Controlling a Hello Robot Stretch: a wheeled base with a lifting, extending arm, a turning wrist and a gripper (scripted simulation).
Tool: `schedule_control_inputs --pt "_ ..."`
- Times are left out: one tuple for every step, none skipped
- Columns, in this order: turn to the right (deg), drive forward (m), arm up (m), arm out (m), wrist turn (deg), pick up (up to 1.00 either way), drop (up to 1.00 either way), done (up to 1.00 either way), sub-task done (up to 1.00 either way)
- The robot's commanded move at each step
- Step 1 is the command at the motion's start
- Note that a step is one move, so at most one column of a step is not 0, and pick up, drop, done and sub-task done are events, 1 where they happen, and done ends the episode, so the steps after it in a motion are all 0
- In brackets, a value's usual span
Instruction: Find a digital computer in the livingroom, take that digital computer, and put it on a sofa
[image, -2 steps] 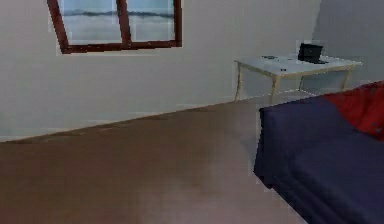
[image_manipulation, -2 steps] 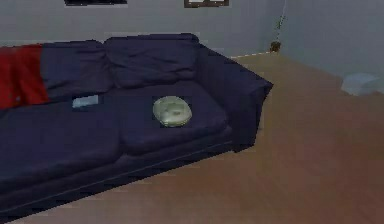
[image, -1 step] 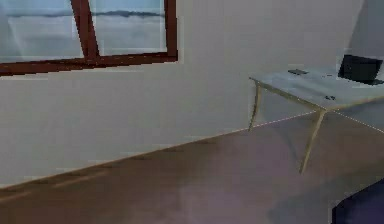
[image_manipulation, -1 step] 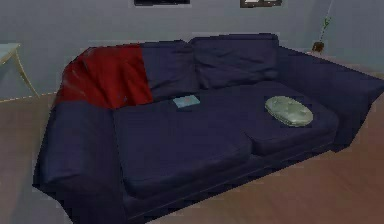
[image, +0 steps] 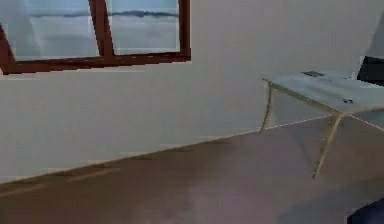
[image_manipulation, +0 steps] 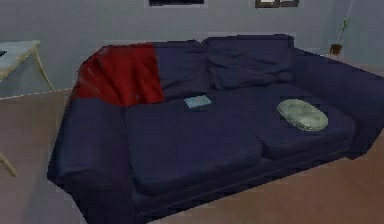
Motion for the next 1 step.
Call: schedule_control_inputs --pt "0.0 0.7 0.0 0.0 0.0 0.0 0.0 0.0 0.0"
